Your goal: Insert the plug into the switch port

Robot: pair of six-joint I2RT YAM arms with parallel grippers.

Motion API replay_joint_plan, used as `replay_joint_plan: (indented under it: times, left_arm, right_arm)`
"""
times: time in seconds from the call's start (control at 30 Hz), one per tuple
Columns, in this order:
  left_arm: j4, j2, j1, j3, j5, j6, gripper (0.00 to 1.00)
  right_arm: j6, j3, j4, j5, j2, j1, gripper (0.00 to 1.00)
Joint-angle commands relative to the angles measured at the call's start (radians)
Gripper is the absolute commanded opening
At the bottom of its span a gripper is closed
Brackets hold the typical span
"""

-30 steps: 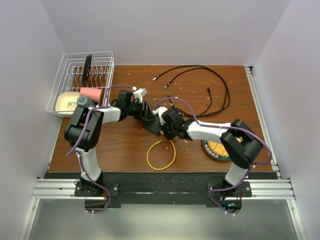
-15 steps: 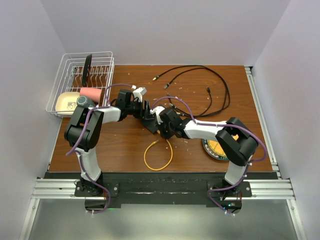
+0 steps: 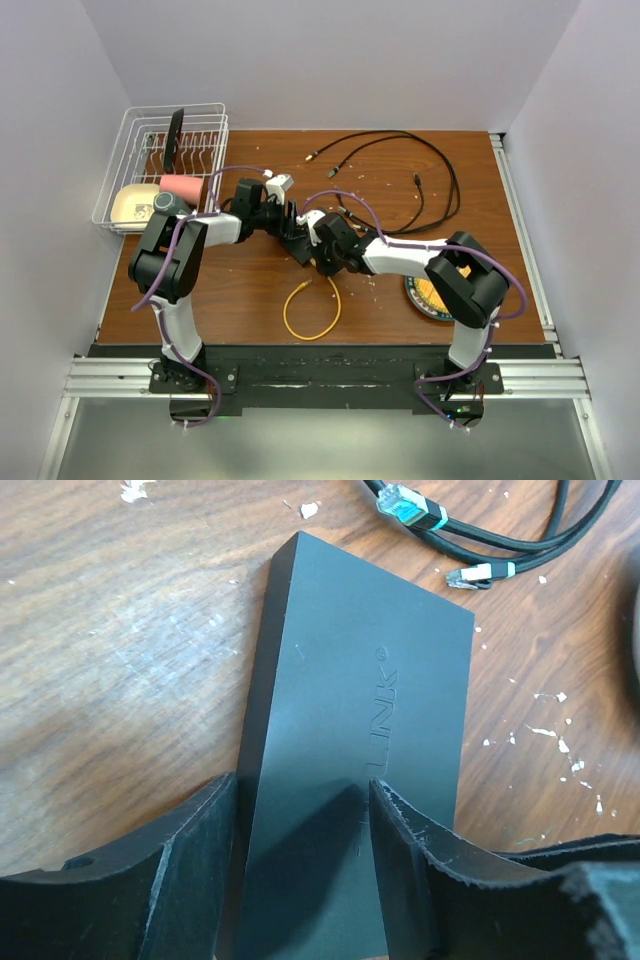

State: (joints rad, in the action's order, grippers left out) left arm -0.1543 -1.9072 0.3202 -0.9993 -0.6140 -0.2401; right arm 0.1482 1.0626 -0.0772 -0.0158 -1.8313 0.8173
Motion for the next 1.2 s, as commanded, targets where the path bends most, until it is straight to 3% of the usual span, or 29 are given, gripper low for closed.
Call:
replay_joint_plan:
  times: [0.0,0.23,0.53,0.67,0.83,1.17]
  left_arm:
    - [0.343,-0.013,0.137,0.094,-0.405,-0.087,0.55]
    - [0.38,0.002,0.152,0.136,-0.432,-0.064,0.47]
    - [0.427,0.0,0.174,0.171,-0.475,-0.021,0.27]
    - [0.45,0.0,0.183,0.182,-0.478,-0.007,0.25]
    - [0.455,0.002,0.194,0.198,-0.48,-0.007,0.12]
    - [0.44,0.008,0.209,0.229,-0.463,-0.024,0.13]
  right_arm:
    - [0.002,0.158,0.508,-0.141,-0.037,-0.038,0.0]
    - [0.011,0.221,0.519,-0.145,-0.078,-0.043,0.0]
    - [0.019,0.231,0.53,-0.167,-0.072,-0.055,0.0]
    - [0.022,0.234,0.53,-0.17,-0.071,-0.06,0.0]
    - [0.03,0.26,0.525,-0.176,-0.089,-0.064,0.0]
    - [0.044,0.26,0.498,-0.182,-0.077,-0.073,0.0]
